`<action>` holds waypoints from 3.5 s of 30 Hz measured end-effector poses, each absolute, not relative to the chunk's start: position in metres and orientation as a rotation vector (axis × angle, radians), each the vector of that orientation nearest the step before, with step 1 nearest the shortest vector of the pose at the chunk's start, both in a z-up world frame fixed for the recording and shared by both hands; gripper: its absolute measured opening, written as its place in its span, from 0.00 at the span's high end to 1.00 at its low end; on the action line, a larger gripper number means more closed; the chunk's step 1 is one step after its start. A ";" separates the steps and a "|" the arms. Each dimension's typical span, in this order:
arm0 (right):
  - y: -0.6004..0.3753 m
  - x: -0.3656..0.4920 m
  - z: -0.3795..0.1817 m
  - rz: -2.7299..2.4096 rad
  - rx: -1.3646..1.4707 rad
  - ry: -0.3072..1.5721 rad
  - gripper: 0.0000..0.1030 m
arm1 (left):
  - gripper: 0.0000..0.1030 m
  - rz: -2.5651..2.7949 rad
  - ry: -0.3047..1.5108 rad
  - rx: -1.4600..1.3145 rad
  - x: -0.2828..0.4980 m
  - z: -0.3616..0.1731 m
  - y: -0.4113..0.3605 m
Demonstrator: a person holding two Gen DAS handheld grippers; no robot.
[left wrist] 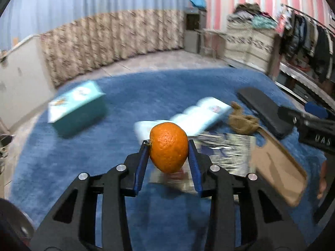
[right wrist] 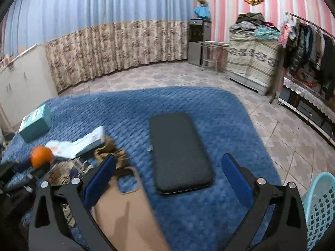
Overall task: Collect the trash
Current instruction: 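Grasp the brown glove with the right tool while the left tool grasps another orange, then carry the glove and orange to the basket and open both tools, then move both open tools back over the rug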
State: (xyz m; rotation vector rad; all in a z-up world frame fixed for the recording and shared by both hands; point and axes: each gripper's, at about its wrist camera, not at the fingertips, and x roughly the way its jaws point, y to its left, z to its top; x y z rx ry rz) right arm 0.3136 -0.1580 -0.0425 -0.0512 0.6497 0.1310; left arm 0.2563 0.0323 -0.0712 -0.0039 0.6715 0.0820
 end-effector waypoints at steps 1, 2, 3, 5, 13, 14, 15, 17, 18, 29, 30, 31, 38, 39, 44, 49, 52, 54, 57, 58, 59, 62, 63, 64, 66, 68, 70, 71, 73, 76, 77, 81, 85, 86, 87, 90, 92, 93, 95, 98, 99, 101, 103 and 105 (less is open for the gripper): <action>-0.153 0.313 -0.045 0.144 -0.059 0.652 0.05 | 0.65 0.116 0.657 -0.014 0.253 -0.071 0.043; -0.147 0.312 -0.048 0.159 -0.068 0.657 0.05 | 0.65 0.145 0.651 -0.026 0.254 -0.070 0.053; -0.141 0.312 -0.050 0.171 -0.076 0.660 0.05 | 0.65 0.176 0.650 -0.035 0.253 -0.071 0.060; -0.128 0.314 -0.057 0.202 -0.086 0.669 0.06 | 0.65 0.222 0.655 -0.063 0.254 -0.072 0.076; -0.100 0.339 -0.075 0.271 -0.111 0.761 0.44 | 0.65 0.217 0.648 -0.076 0.251 -0.068 0.087; -0.096 0.340 -0.078 0.284 -0.118 0.775 0.53 | 0.65 0.215 0.652 -0.075 0.252 -0.068 0.088; -0.097 0.340 -0.079 0.295 -0.122 0.779 0.55 | 0.65 0.215 0.656 -0.074 0.255 -0.069 0.084; -0.096 0.336 -0.076 0.313 -0.122 0.763 0.59 | 0.65 0.215 0.657 -0.068 0.257 -0.070 0.083; -0.098 0.334 -0.073 0.315 -0.121 0.750 0.59 | 0.65 0.214 0.656 -0.067 0.257 -0.071 0.084; -0.186 0.262 -0.009 0.189 0.010 0.589 0.60 | 0.65 0.050 0.580 -0.032 0.242 -0.024 0.021; -0.196 0.254 -0.002 0.167 0.010 0.573 0.60 | 0.65 0.021 0.572 -0.020 0.241 -0.019 0.010; -0.210 0.241 0.005 0.137 0.018 0.553 0.60 | 0.65 -0.011 0.559 -0.005 0.239 -0.013 -0.005; -0.297 0.166 0.022 -0.095 0.048 0.503 0.60 | 0.65 -0.199 0.524 -0.006 0.232 0.012 -0.083; -0.309 0.159 0.022 -0.132 0.052 0.501 0.60 | 0.65 -0.235 0.520 -0.004 0.231 0.014 -0.099; -0.382 0.132 0.010 -0.290 0.126 0.486 0.60 | 0.65 -0.352 0.528 0.031 0.223 0.006 -0.164; -0.431 0.121 -0.006 -0.360 0.173 0.491 0.60 | 0.65 -0.449 0.531 0.086 0.215 -0.006 -0.229; -0.458 0.116 -0.017 -0.395 0.217 0.493 0.60 | 0.65 -0.504 0.522 0.110 0.210 -0.010 -0.263; -0.475 0.116 -0.024 -0.407 0.258 0.496 0.60 | 0.65 -0.544 0.511 0.128 0.208 -0.014 -0.287; -0.496 0.118 -0.034 -0.432 0.300 0.502 0.60 | 0.65 -0.585 0.514 0.150 0.208 -0.021 -0.314; -0.500 0.118 -0.036 -0.435 0.311 0.501 0.60 | 0.65 -0.609 0.522 0.156 0.209 -0.025 -0.326; -0.504 0.118 -0.038 -0.439 0.321 0.500 0.60 | 0.65 -0.621 0.526 0.160 0.208 -0.028 -0.332; -0.514 0.118 -0.046 -0.456 0.353 0.509 0.60 | 0.65 -0.661 0.537 0.200 0.207 -0.039 -0.357; -0.520 0.116 -0.049 -0.459 0.362 0.511 0.60 | 0.65 -0.674 0.538 0.213 0.207 -0.043 -0.366; -0.524 0.116 -0.052 -0.461 0.372 0.514 0.60 | 0.65 -0.682 0.540 0.216 0.208 -0.045 -0.371; -0.526 0.118 -0.056 -0.465 0.380 0.521 0.60 | 0.64 -0.708 0.562 0.214 0.212 -0.050 -0.382; -0.529 0.118 -0.060 -0.465 0.386 0.527 0.60 | 0.63 -0.720 0.579 0.209 0.215 -0.057 -0.388; -0.529 0.118 -0.063 -0.464 0.384 0.535 0.60 | 0.61 -0.711 0.586 0.218 0.217 -0.061 -0.392; -0.528 0.118 -0.063 -0.465 0.383 0.538 0.60 | 0.56 -0.700 0.585 0.220 0.217 -0.061 -0.393; -0.528 0.119 -0.064 -0.465 0.383 0.541 0.60 | 0.48 -0.689 0.574 0.210 0.219 -0.058 -0.391; -0.527 0.120 -0.065 -0.460 0.376 0.543 0.60 | 0.36 -0.659 0.549 0.202 0.220 -0.052 -0.384; -0.525 0.121 -0.064 -0.458 0.371 0.544 0.60 | 0.33 -0.644 0.536 0.199 0.220 -0.049 -0.380; -0.513 0.127 -0.061 -0.441 0.347 0.550 0.60 | 0.25 -0.601 0.509 0.180 0.223 -0.038 -0.365; -0.501 0.136 -0.061 -0.423 0.313 0.564 0.60 | 0.23 -0.569 0.510 0.143 0.228 -0.030 -0.345; -0.498 0.137 -0.061 -0.423 0.304 0.568 0.60 | 0.22 -0.561 0.510 0.138 0.229 -0.028 -0.340; -0.496 0.138 -0.061 -0.424 0.295 0.570 0.60 | 0.22 -0.551 0.509 0.136 0.229 -0.027 -0.336; -0.491 0.140 -0.059 -0.420 0.284 0.568 0.58 | 0.18 -0.513 0.502 0.119 0.228 -0.024 -0.321; -0.488 0.140 -0.057 -0.427 0.276 0.564 0.58 | 0.17 -0.498 0.502 0.099 0.228 -0.020 -0.309; -0.487 0.140 -0.056 -0.431 0.272 0.562 0.57 | 0.16 -0.491 0.502 0.093 0.228 -0.019 -0.304; -0.484 0.141 -0.054 -0.443 0.263 0.562 0.45 | 0.15 -0.476 0.503 0.084 0.227 -0.016 -0.292; -0.481 0.140 -0.051 -0.451 0.257 0.557 0.31 | 0.14 -0.451 0.499 0.089 0.224 -0.013 -0.274; -0.480 0.141 -0.050 -0.451 0.256 0.558 0.30 | 0.14 -0.444 0.498 0.091 0.224 -0.012 -0.270; -0.476 0.142 -0.048 -0.461 0.244 0.557 0.22 | 0.13 -0.425 0.494 0.087 0.222 -0.010 -0.259; -0.471 0.142 -0.045 -0.471 0.228 0.549 0.18 | 0.12 -0.408 0.491 0.076 0.220 -0.006 -0.246; -0.467 0.143 -0.041 -0.468 0.219 0.542 0.16 | 0.11 -0.392 0.484 0.069 0.217 -0.004 -0.236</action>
